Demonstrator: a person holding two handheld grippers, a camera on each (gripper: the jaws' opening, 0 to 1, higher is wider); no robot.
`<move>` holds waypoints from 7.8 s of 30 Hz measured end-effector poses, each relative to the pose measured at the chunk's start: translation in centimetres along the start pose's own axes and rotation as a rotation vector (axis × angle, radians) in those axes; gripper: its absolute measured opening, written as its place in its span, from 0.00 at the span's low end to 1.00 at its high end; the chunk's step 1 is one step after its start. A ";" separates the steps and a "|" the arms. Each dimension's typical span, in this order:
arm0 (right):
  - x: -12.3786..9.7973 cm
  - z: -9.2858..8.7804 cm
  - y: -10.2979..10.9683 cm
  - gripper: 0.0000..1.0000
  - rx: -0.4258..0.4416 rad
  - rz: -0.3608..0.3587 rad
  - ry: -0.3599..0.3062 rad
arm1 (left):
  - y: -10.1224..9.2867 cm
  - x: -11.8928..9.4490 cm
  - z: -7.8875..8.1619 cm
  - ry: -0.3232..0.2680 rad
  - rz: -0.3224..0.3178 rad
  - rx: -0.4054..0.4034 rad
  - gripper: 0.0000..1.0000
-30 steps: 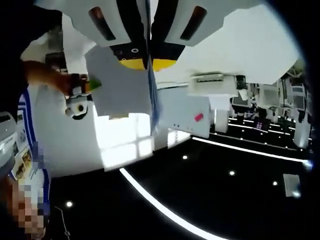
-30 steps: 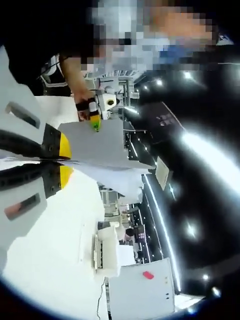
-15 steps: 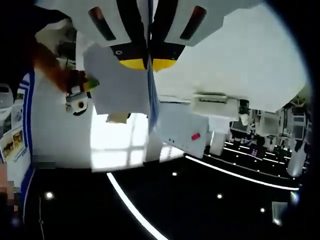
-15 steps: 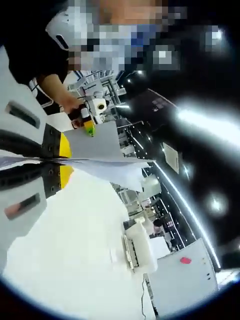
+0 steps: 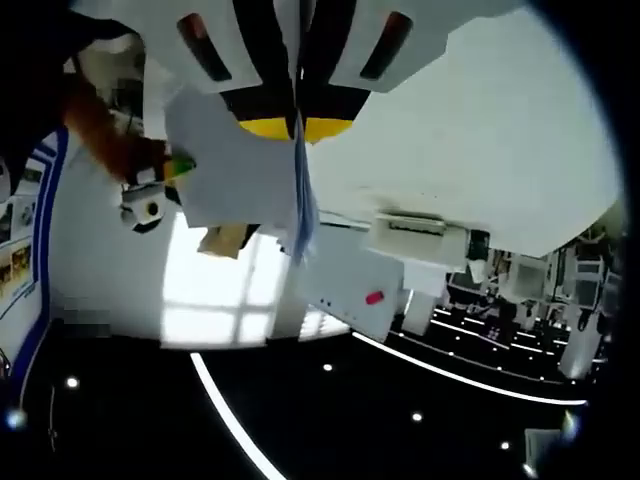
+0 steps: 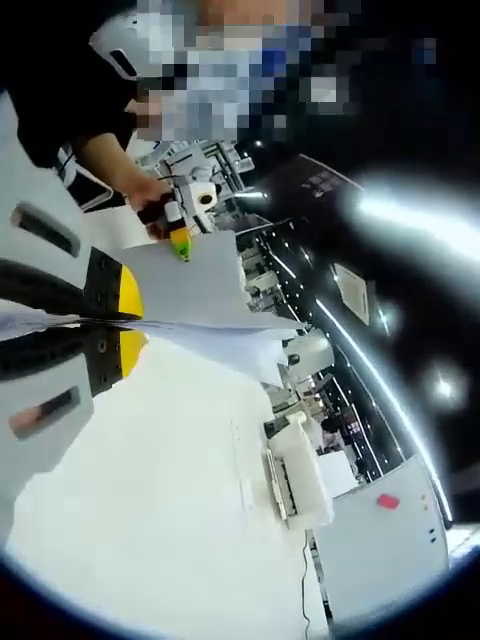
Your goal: Organize the stack of printing papers by aligning and flattening the scattered papers on the table
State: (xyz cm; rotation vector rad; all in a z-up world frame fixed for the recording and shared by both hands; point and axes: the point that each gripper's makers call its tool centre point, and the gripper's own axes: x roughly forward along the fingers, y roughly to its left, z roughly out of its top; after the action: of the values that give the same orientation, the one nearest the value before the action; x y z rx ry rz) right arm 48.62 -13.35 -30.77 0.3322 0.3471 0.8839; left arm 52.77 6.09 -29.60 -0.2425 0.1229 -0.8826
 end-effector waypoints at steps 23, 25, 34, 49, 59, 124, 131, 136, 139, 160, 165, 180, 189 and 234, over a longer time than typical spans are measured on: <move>3.8 -2.3 -8.5 0.00 -0.107 -0.266 0.038 | 4.4 4.5 -4.6 0.090 0.135 0.151 0.06; 4.0 -2.6 -8.9 0.00 -0.116 -0.278 0.044 | 4.5 4.7 -4.9 0.096 0.133 0.153 0.06; 4.6 -3.6 -10.4 0.00 -0.118 -0.312 0.054 | 5.1 5.3 -7.0 0.134 0.161 0.142 0.07; 5.1 -4.8 -12.3 0.07 -0.234 -0.399 0.082 | 6.2 5.1 -9.3 0.234 0.252 0.332 0.09; 4.9 -5.6 -13.1 0.14 -0.293 -0.470 0.133 | 7.1 5.3 -9.8 0.275 0.286 0.396 0.12; 0.8 -4.3 -12.3 0.90 -0.271 -0.517 -0.009 | 7.6 1.0 -6.7 0.147 0.395 0.443 0.97; -1.1 -4.9 -11.1 0.90 -0.253 -0.528 0.022 | 6.3 -0.7 -6.9 0.180 0.390 0.431 0.97; -2.2 -4.8 -9.6 0.90 -0.268 -0.523 0.037 | 5.6 -2.0 -7.1 0.227 0.389 0.464 0.97; -2.9 -4.7 -8.7 0.90 -0.284 -0.520 0.041 | 4.9 -3.0 -7.1 0.238 0.383 0.467 0.97; -6.8 -4.0 -5.3 0.90 -0.322 -0.489 0.065 | 2.0 -8.6 -5.2 0.271 0.341 0.423 0.96; -7.9 -4.7 -5.1 0.90 -0.317 -0.514 0.099 | 1.5 -9.3 -4.9 0.277 0.332 0.415 0.96; -10.1 -4.1 -4.0 0.90 -0.324 -0.538 0.092 | 0.2 -12.0 -4.5 0.324 0.322 0.395 0.97; -10.1 -4.2 -3.6 0.90 -0.334 -0.536 0.102 | -0.4 -12.3 -4.4 0.325 0.319 0.393 0.97; -10.2 -4.8 -3.1 0.90 -0.376 -0.550 0.163 | -1.3 -12.6 -3.8 0.326 0.330 0.433 0.97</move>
State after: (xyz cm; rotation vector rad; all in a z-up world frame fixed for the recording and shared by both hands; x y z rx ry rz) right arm 42.73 -22.61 -34.75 -0.1834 0.3885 0.4186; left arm 43.05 14.45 -32.81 0.3214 0.2623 -0.5941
